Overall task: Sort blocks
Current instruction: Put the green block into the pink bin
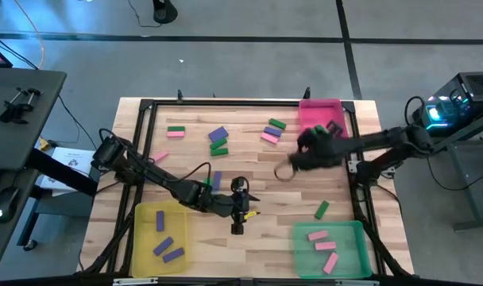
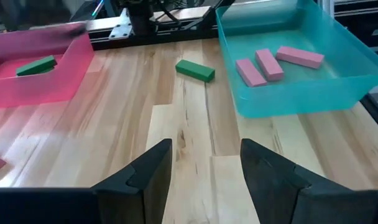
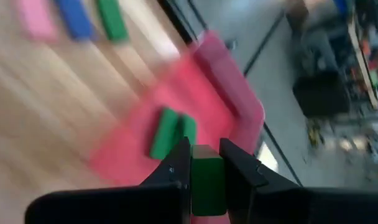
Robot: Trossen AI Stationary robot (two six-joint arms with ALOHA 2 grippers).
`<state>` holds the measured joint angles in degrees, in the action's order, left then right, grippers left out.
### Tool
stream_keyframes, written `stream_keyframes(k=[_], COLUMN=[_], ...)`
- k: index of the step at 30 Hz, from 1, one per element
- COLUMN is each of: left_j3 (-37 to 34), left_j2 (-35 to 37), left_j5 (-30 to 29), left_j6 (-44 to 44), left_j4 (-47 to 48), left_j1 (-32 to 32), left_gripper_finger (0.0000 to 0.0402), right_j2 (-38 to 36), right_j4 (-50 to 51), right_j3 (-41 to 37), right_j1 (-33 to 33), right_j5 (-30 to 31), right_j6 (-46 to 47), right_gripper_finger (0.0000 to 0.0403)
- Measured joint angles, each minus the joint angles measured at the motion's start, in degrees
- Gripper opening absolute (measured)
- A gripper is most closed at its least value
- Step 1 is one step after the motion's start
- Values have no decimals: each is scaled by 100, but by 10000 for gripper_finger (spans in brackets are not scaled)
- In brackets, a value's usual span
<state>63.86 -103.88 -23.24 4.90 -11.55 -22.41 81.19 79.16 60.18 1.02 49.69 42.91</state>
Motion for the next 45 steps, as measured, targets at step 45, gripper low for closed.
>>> stream_keyframes(k=[45], left_j3=[-4], left_j2=[-4], left_j5=[-59], left_j6=[97], left_j4=[-33], left_j1=[-175], left_gripper_finger=[177], right_j2=[13], right_j4=[-4181], right_j3=[-713], right_j1=[-4870], right_j5=[-3317], right_j6=[-3997], right_gripper_finger=[35])
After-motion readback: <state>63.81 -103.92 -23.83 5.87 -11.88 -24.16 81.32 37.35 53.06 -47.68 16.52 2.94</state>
